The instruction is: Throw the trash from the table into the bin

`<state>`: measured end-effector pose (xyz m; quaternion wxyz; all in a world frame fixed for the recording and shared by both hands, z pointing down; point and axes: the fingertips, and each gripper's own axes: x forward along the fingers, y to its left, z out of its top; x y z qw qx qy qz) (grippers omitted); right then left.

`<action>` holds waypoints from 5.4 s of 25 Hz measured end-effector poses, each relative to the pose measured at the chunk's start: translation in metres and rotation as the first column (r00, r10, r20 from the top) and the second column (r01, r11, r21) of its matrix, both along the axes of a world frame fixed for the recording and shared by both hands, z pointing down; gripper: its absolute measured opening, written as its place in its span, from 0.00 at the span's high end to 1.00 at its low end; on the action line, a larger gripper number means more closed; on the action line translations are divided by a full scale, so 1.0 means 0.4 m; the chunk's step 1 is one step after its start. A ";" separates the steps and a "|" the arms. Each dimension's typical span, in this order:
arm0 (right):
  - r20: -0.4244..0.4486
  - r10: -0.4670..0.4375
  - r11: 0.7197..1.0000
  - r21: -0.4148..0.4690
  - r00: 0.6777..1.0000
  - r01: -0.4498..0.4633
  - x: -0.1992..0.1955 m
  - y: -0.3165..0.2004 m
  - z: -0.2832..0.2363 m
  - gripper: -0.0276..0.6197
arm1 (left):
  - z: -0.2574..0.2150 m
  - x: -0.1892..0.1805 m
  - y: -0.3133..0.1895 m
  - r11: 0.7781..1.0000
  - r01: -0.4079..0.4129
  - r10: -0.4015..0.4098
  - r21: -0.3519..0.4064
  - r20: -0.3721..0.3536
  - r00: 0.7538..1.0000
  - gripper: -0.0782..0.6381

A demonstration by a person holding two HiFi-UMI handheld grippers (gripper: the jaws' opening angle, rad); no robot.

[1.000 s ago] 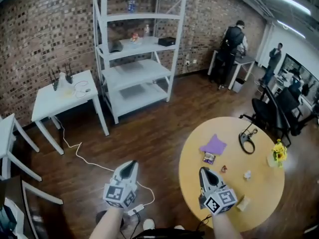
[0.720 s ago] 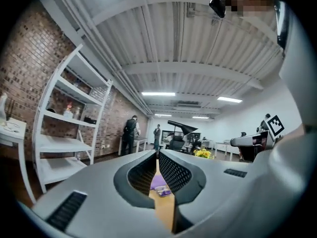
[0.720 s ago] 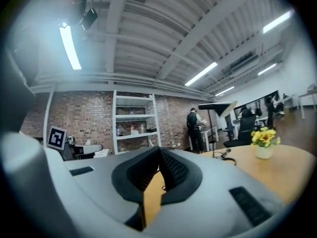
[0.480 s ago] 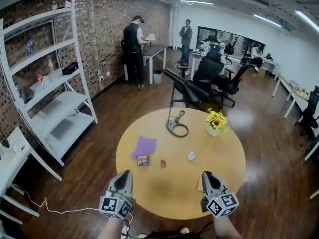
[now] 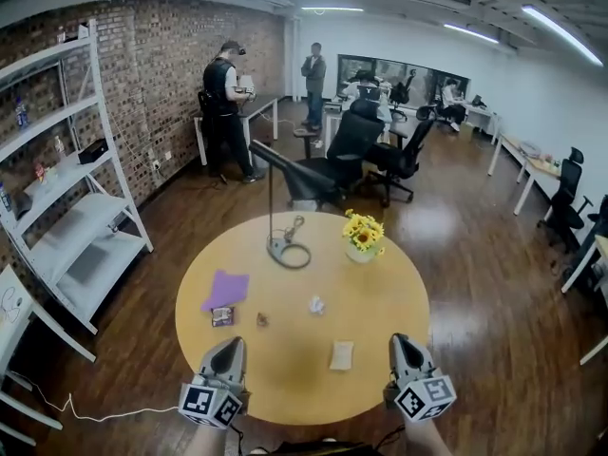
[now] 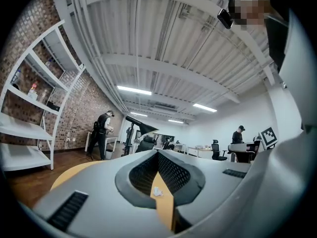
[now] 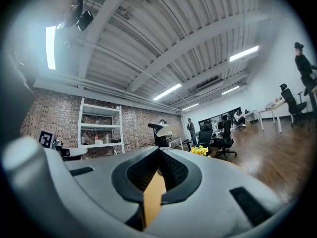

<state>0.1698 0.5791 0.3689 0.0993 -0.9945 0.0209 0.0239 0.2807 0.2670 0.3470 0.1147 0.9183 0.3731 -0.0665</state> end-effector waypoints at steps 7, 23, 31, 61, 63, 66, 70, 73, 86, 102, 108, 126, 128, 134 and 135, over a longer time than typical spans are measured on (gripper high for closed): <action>0.008 -0.014 1.000 -0.002 1.000 0.014 0.026 -0.012 -0.007 0.95 | -0.005 -0.002 0.004 1.000 -0.015 0.015 -0.007 0.026 1.000 0.89; 0.044 -0.002 1.000 -0.006 0.999 0.002 0.068 -0.050 0.019 0.95 | 0.027 0.081 -0.064 0.999 0.033 -0.033 0.004 0.046 0.998 0.89; 0.053 0.040 0.999 -0.001 0.998 -0.040 0.046 0.013 0.034 0.95 | 0.042 0.095 0.050 0.998 -0.067 0.067 -0.011 0.064 0.996 0.82; 0.314 0.262 0.946 0.104 0.913 -0.308 -0.337 0.366 0.299 0.95 | 0.600 0.016 0.702 0.852 -0.343 0.096 0.395 0.528 0.844 0.52; 0.329 0.266 0.942 0.112 0.906 -0.317 -0.351 0.371 0.321 0.95 | 0.655 0.027 0.717 0.825 -0.344 0.047 0.449 0.552 0.832 0.50; 0.347 0.272 0.935 0.126 0.898 -0.332 -0.366 0.388 0.348 0.95 | 0.719 0.048 0.734 0.784 -0.333 -0.028 0.523 0.567 0.823 0.45; 0.370 0.277 0.927 0.141 0.887 -0.348 -0.384 0.408 0.375 0.95 | 0.764 0.055 0.742 0.731 -0.313 -0.098 0.607 0.547 0.832 0.45; 0.375 0.280 0.923 0.148 0.884 -0.355 -0.388 0.419 0.383 0.95 | 0.760 0.051 0.742 0.736 -0.297 -0.100 0.608 0.532 0.841 0.45; 0.326 0.152 0.969 0.138 0.933 -0.206 -0.276 0.332 0.319 0.95 | 0.662 0.023 0.603 0.844 -0.251 -0.046 0.475 0.529 0.848 0.68; 0.108 -0.348 0.937 0.014 0.931 0.348 0.160 -0.341 0.070 0.95 | 0.124 0.084 -0.255 0.921 0.309 -0.352 0.238 0.164 0.922 0.68; 0.082 -0.537 0.838 -0.060 0.840 0.542 0.277 -0.710 0.025 0.95 | 0.058 -0.022 -0.685 0.817 0.551 -0.571 0.169 0.098 0.815 0.68; 0.129 -0.941 0.297 -0.118 0.312 0.947 0.151 -1.723 0.045 0.95 | 0.081 -0.731 -1.442 0.240 0.966 -0.969 0.091 0.075 0.234 0.68; 0.163 -0.958 0.220 -0.105 0.235 0.970 0.122 -1.785 0.071 0.95 | 0.113 -0.797 -1.451 0.174 0.979 -0.982 0.104 0.092 0.164 0.68; 0.265 -0.964 0.017 -0.074 0.036 0.997 0.038 -1.908 0.174 0.95 | 0.256 -0.959 -1.449 -0.003 0.990 -0.976 0.142 0.216 -0.034 0.68; 0.282 -0.959 -0.013 -0.068 0.007 0.998 0.022 -1.923 0.192 0.95 | 0.283 -0.979 -1.442 -0.023 0.988 -0.970 0.153 0.238 -0.059 0.68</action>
